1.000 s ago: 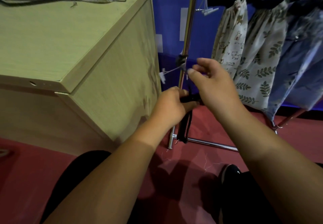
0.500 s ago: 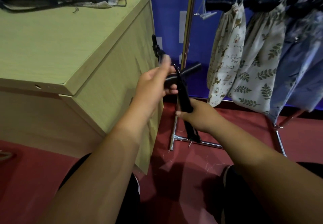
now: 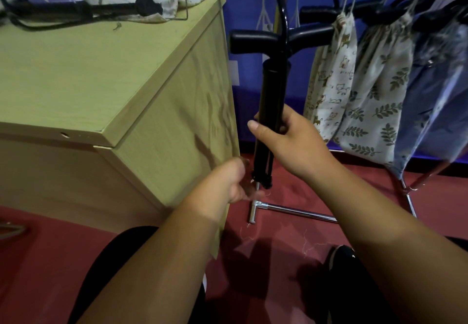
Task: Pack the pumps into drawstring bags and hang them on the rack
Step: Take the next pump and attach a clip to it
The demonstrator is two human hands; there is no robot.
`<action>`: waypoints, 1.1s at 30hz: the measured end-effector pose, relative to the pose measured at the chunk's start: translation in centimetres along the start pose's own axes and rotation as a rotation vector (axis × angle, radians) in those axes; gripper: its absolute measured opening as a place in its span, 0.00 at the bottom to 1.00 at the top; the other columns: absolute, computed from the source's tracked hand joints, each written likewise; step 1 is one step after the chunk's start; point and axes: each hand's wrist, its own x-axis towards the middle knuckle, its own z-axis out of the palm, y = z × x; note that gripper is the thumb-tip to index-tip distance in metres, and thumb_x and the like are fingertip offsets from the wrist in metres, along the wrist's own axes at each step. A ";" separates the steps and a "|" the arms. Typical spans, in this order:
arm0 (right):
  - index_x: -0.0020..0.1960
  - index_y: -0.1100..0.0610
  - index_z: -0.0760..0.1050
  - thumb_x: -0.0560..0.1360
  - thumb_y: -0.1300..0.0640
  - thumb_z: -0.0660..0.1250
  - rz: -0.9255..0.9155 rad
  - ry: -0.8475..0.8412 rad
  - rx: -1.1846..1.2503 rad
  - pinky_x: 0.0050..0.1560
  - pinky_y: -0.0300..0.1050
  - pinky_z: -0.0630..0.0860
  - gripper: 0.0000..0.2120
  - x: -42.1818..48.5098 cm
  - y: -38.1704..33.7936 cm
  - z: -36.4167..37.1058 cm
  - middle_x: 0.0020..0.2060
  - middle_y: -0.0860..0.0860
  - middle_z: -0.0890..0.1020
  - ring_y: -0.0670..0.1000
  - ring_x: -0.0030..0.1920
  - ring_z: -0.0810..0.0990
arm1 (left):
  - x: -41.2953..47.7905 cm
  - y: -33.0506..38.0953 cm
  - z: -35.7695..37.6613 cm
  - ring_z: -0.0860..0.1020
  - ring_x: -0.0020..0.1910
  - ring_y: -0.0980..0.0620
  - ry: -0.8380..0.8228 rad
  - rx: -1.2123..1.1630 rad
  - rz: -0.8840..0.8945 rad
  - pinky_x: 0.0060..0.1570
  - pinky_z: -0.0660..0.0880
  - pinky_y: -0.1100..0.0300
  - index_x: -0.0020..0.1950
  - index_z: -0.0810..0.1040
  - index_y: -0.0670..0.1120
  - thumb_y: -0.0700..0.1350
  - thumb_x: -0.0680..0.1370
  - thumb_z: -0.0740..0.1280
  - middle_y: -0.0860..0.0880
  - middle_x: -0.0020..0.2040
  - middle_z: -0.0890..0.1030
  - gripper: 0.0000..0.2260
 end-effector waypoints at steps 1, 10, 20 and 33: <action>0.53 0.41 0.80 0.80 0.44 0.75 -0.013 -0.004 -0.007 0.39 0.27 0.72 0.05 0.0 -0.2 0.0 0.37 0.33 0.82 0.37 0.38 0.80 | 0.6 0.2 -0.1 0.80 0.42 0.42 0.032 -0.063 0.032 0.59 0.79 0.42 0.56 0.76 0.40 0.44 0.88 0.55 0.41 0.43 0.78 0.12; 0.52 0.45 0.77 0.81 0.43 0.73 0.001 0.032 -0.104 0.38 0.26 0.71 0.08 0.1 0.1 -0.2 0.41 0.43 0.81 0.33 0.40 0.79 | -0.4 0.2 0.5 0.80 0.48 0.41 -0.010 -0.095 0.384 0.56 0.80 0.39 0.50 0.83 0.44 0.33 0.84 0.62 0.48 0.36 0.86 0.12; 0.81 0.41 0.64 0.83 0.40 0.68 0.062 -0.056 -0.123 0.38 0.29 0.71 0.29 0.8 0.4 -0.4 0.47 0.38 0.82 0.37 0.45 0.82 | -2.0 -0.7 -0.1 0.86 0.50 0.46 -0.050 -0.066 0.537 0.59 0.82 0.47 0.59 0.85 0.46 0.35 0.85 0.64 0.45 0.49 0.89 0.11; 0.82 0.50 0.60 0.84 0.38 0.67 0.003 -0.085 -0.141 0.45 0.37 0.73 0.34 0.7 -5.2 -0.8 0.60 0.48 0.84 0.49 0.58 0.85 | -8.8 0.2 -0.1 0.86 0.49 0.47 -0.040 -0.212 0.571 0.46 0.84 0.56 0.56 0.84 0.46 0.37 0.86 0.64 0.48 0.48 0.89 0.10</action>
